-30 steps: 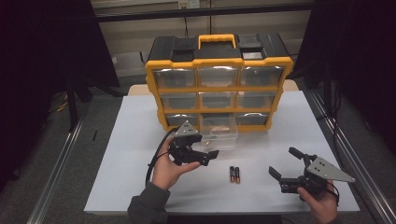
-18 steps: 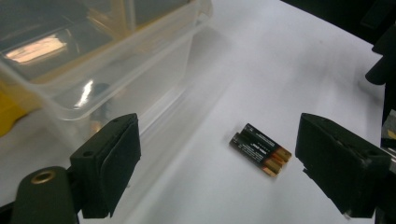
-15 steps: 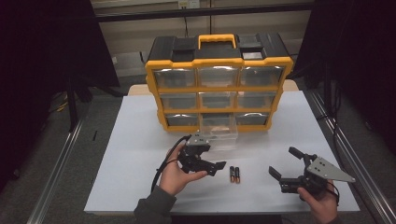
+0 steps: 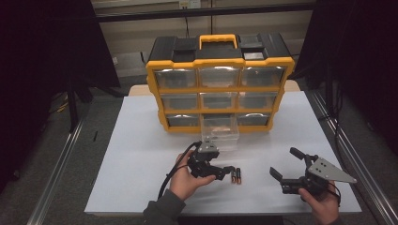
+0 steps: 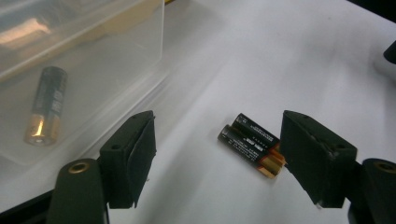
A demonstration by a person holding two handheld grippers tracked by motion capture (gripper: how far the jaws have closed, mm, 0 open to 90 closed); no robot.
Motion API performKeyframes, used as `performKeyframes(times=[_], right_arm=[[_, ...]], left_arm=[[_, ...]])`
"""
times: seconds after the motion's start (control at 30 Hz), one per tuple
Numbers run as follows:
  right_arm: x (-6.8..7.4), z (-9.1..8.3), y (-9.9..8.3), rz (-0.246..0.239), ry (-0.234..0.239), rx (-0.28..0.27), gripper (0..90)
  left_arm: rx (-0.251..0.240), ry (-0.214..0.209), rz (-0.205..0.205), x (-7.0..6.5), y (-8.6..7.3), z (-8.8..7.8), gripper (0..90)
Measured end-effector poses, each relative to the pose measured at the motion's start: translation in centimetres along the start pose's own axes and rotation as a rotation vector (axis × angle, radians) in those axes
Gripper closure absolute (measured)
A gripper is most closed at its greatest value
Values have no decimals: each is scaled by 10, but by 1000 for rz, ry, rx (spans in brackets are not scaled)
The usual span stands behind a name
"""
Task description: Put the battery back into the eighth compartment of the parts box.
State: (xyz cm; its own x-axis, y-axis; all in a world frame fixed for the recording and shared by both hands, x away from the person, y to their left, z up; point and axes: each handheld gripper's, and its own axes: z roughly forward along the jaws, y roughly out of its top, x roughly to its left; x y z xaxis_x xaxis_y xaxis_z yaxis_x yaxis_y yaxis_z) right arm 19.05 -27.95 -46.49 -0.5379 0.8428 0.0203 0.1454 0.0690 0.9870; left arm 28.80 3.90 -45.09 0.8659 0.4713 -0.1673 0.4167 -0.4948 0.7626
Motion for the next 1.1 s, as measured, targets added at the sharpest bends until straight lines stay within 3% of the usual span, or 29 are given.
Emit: performKeyframes(times=[0.07,0.27,0.3,0.33,0.4,0.43,0.47,0.53,0.57,0.6,0.67,0.7,0.73,0.83,0.87,0.9,0.93,1.1], right_arm=[[0,0,0,-1,-2,1,6],[0,0,0,-4,0,0,6],[0,0,0,-4,1,0,6],[0,0,0,-2,1,1,6],[0,0,0,-2,-5,-1,7],[0,0,0,-3,1,0,7],[0,0,0,-2,1,1,7],[0,0,0,-2,1,0,6],[0,0,0,-2,2,-1,7],[0,0,0,-1,1,-1,7],[0,0,0,5,4,-5,7],[0,0,0,2,2,-6,7],[-1,-1,0,0,4,-2,7],[-1,-2,1,-3,0,-2,7],[-1,-2,1,-3,0,-2,7],[-1,-2,1,-3,1,-4,7],[-1,-2,1,-1,-1,-5,7],[-1,-1,1,-2,1,-8,7]], left_arm=[[2,24,1,-2,-1,4,299],[16,24,9,-9,-3,13,359],[-1,16,4,-11,-4,16,377],[22,22,10,-13,-4,17,389],[19,10,16,-17,-6,23,400],[46,38,22,-20,-6,24,404],[53,10,24,-20,-7,26,409],[60,7,27,-21,-8,31,427],[85,36,17,-23,-8,30,432],[92,11,26,-23,-8,31,440],[79,1,11,-24,-10,33,462],[97,29,15,-25,-9,32,472],[74,-8,13,-23,-11,34,483],[116,1,27,-23,-13,31,578],[108,-6,20,-22,-14,32,578],[127,23,12,-22,-15,30,597],[112,-6,13,-19,-15,30,626],[133,10,20,-16,-15,29,766]])
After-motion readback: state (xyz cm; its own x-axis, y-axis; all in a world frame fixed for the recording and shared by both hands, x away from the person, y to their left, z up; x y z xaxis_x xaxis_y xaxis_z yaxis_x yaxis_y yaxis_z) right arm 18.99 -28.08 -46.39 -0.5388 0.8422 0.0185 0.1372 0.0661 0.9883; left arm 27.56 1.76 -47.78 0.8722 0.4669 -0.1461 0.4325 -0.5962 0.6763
